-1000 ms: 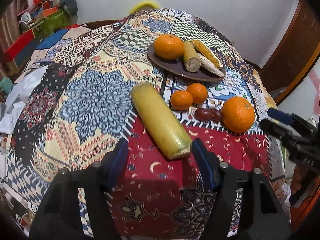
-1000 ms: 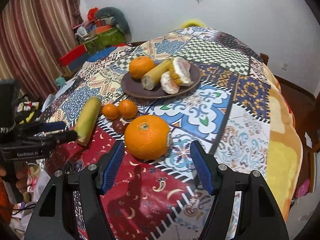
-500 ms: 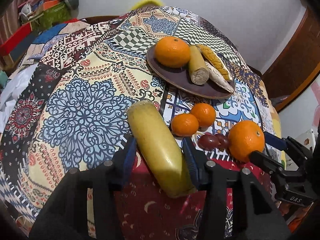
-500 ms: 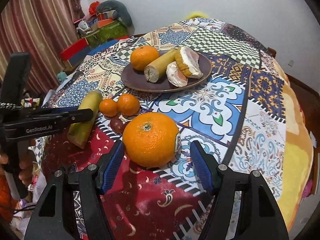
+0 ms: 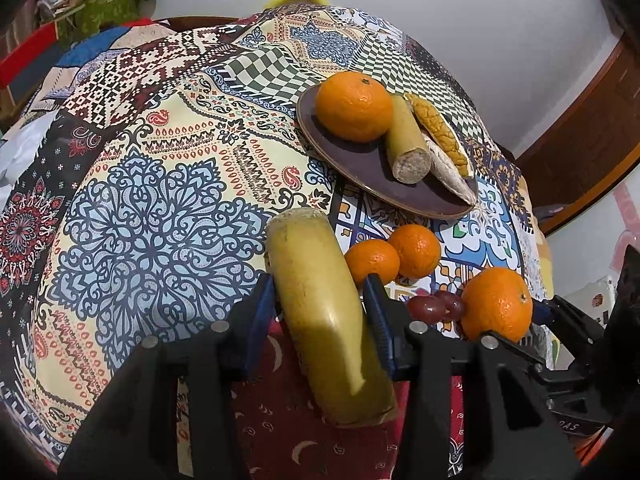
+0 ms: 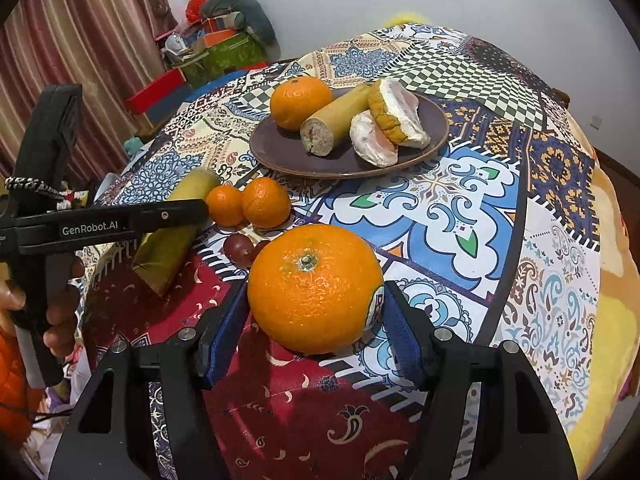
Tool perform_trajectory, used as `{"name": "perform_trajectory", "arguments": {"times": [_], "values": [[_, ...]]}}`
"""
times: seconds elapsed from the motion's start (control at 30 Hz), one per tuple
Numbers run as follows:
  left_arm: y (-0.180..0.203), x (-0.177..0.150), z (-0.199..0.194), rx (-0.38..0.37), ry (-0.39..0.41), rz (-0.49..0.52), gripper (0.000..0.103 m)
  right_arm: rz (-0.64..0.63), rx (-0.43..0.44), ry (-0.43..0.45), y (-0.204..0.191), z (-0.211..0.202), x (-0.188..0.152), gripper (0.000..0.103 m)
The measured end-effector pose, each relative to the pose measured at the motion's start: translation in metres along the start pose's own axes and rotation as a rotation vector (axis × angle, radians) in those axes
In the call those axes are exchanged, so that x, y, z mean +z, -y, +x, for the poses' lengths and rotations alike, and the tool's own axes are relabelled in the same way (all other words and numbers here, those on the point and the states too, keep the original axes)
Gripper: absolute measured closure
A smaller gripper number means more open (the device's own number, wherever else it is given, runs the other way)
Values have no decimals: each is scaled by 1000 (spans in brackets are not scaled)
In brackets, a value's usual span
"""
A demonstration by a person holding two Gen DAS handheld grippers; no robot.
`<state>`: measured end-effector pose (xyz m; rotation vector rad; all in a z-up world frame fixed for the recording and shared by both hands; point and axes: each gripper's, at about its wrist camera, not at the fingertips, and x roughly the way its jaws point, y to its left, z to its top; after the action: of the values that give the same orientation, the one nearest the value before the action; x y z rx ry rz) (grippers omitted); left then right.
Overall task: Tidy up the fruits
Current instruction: 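Carry both held fruits onto the dark plate and set them down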
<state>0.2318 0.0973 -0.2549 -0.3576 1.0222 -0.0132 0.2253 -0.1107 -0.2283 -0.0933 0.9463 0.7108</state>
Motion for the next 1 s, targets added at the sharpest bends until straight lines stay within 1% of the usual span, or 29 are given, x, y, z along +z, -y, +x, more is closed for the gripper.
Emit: {"name": "perform_trajectory", "arguments": {"times": [0.13,0.3,0.57,0.73,1.0], "values": [[2,-2,-4,20,7,12,59,7,-1,7,1,-3,-1,42],[2,-5,-16,19,28,18,60,10,-18,25,3,-9,0,42],[17,-1,-50,21,109,77,65,7,-29,82,4,-25,9,42],[23,7,-63,12,150,95,65,0,-40,133,3,-37,21,42],[34,27,-75,4,203,117,65,0,-49,178,6,-41,38,42]]}}
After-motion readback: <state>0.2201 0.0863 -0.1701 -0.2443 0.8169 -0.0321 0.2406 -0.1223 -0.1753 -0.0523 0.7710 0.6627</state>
